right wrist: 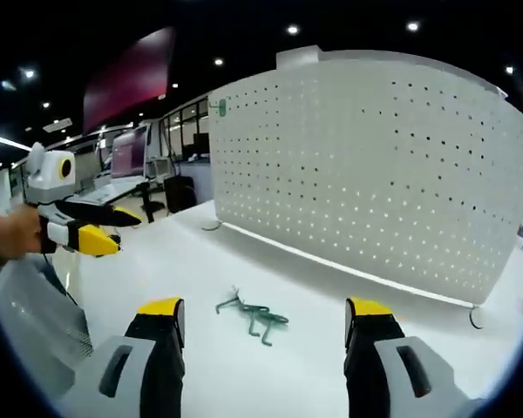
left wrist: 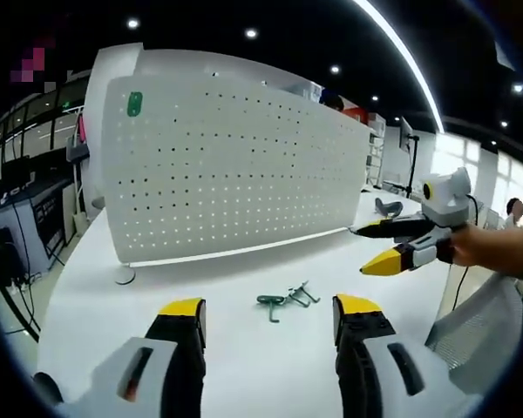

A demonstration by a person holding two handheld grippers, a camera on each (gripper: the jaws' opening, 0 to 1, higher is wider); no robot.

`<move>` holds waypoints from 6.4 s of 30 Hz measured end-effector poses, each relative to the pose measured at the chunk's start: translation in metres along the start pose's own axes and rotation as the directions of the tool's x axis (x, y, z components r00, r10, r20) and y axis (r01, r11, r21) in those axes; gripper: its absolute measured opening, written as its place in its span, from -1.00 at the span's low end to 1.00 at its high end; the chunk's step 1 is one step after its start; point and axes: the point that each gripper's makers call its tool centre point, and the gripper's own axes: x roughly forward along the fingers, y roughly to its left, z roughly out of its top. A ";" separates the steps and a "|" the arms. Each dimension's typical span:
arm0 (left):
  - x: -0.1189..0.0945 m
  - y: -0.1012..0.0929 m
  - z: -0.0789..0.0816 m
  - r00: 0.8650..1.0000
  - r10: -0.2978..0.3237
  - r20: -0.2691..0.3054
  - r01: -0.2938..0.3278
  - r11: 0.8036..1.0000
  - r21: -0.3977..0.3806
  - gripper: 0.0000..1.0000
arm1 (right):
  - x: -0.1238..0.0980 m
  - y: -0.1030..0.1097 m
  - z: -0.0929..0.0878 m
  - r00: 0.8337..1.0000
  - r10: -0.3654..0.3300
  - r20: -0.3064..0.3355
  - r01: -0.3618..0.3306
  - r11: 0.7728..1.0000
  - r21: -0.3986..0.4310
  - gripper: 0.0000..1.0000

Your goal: Insert the hook assembly into the mounting plate slot until the hook locks in place.

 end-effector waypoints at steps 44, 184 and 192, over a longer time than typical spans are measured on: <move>0.008 0.003 -0.022 0.996 0.004 -0.084 -0.007 1.000 -0.026 0.15 | 0.083 -0.022 -0.076 0.958 0.197 -0.208 -0.224 0.967 -0.119 -0.73; -0.011 -0.067 0.033 0.978 -0.174 0.116 0.074 0.806 0.587 -0.62 | -0.007 0.120 0.058 0.912 0.362 -0.194 -0.343 0.931 0.123 -1.00; -0.011 -0.070 0.032 0.974 -0.193 0.114 0.091 0.804 0.588 -0.77 | -0.009 0.126 0.058 0.904 0.383 -0.188 -0.358 0.920 0.157 -1.00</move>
